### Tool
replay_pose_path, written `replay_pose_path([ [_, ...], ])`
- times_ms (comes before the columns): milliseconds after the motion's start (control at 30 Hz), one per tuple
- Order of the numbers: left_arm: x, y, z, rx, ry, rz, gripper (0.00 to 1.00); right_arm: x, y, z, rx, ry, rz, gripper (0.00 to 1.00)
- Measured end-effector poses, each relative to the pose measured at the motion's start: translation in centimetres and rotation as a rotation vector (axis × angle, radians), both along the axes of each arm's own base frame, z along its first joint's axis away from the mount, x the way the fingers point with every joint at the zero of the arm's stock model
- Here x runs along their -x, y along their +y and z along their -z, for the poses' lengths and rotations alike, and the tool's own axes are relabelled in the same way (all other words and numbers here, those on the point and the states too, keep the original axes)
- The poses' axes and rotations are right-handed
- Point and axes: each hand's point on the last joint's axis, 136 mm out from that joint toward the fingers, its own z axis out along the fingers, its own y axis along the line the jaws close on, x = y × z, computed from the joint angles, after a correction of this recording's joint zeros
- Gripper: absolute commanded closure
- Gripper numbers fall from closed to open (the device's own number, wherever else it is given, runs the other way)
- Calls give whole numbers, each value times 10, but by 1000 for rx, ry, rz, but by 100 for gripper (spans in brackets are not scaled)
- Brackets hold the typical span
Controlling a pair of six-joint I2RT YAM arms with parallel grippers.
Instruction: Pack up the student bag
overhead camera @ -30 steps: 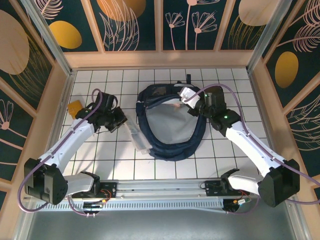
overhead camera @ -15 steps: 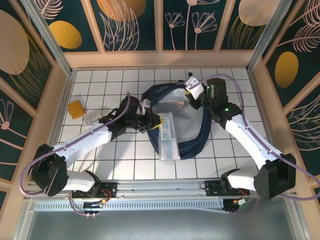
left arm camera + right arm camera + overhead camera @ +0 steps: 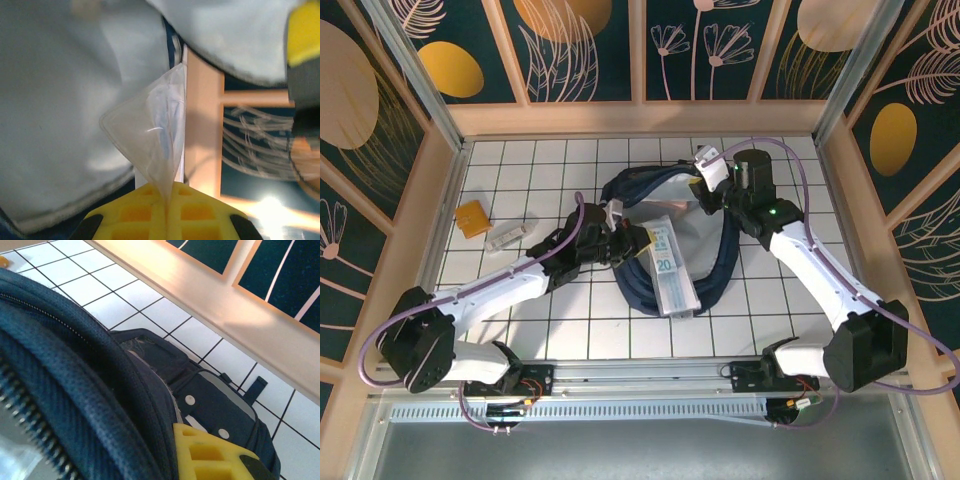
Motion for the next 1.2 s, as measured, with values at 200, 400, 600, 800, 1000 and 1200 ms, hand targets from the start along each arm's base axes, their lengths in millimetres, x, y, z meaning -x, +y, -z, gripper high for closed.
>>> replay_pose_path([
  [200,-44,22,41,-46,87,-319,100,4,3,-2,-10,5,-13,100],
  [400,-69,36,86,-118,140,-511,100,12,12,0,-5,16,-41,100],
  [600,-100,38,78,-41,99,-637,100,24,28,2,0,24,-87,100],
  [800,-117,43,93,3,128,-722,53,31,34,9,-1,42,-104,100],
  [1000,-118,43,90,-49,137,-723,1,30,31,9,4,37,-90,100],
  [1200,-84,61,75,-180,189,-627,2,30,27,7,19,24,-86,100],
])
